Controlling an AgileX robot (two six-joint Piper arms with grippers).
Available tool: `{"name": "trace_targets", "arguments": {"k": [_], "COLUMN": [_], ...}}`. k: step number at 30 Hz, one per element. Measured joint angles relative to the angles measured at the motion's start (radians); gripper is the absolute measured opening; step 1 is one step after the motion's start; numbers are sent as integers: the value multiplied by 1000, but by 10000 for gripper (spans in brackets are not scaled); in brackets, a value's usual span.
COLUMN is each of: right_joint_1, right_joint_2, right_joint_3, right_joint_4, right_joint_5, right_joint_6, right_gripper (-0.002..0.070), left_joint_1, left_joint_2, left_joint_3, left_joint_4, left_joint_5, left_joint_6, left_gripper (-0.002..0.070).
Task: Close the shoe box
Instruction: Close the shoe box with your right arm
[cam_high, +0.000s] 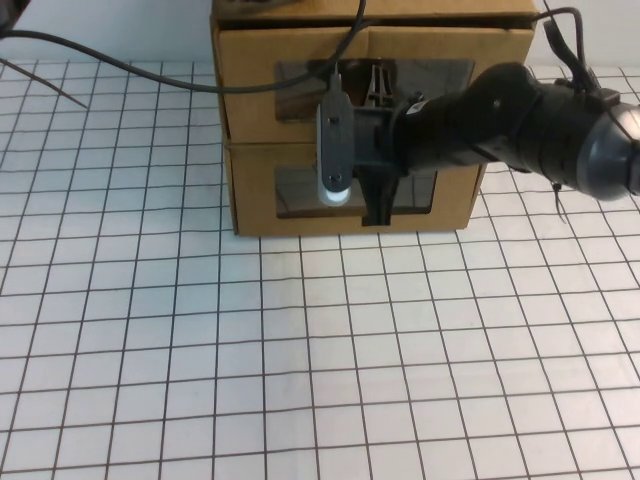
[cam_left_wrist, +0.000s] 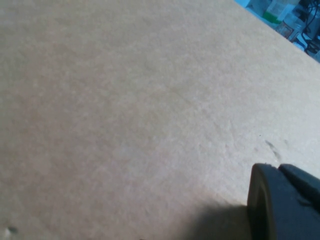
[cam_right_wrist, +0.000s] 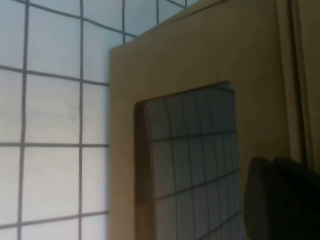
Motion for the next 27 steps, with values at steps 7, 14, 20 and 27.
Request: {"name": "trace_targets", "arguments": {"k": [7,14,20,27], "right_joint_1": [0,0,20,39], "right_joint_2": [62,24,-67,-191], "right_joint_3": [-62,-69,-35,156], "right_joint_4": [35,35,25,21], "right_joint_5": [12,42,123,-3], "right_joint_6": [-6,-5,15,7], "right_gripper": [-14,-14,-14,-14], "left_joint_1": [0,0,0,0], "left_joint_2": [0,0,0,0], "left_joint_3": [0,0,-2,-2], "left_joint_4": [-2,-2,-6,-2], "left_joint_5": [-2,13,20,25], "left_joint_6": [0,0,0,0], "left_gripper": [-5,-5,-5,-5]}}
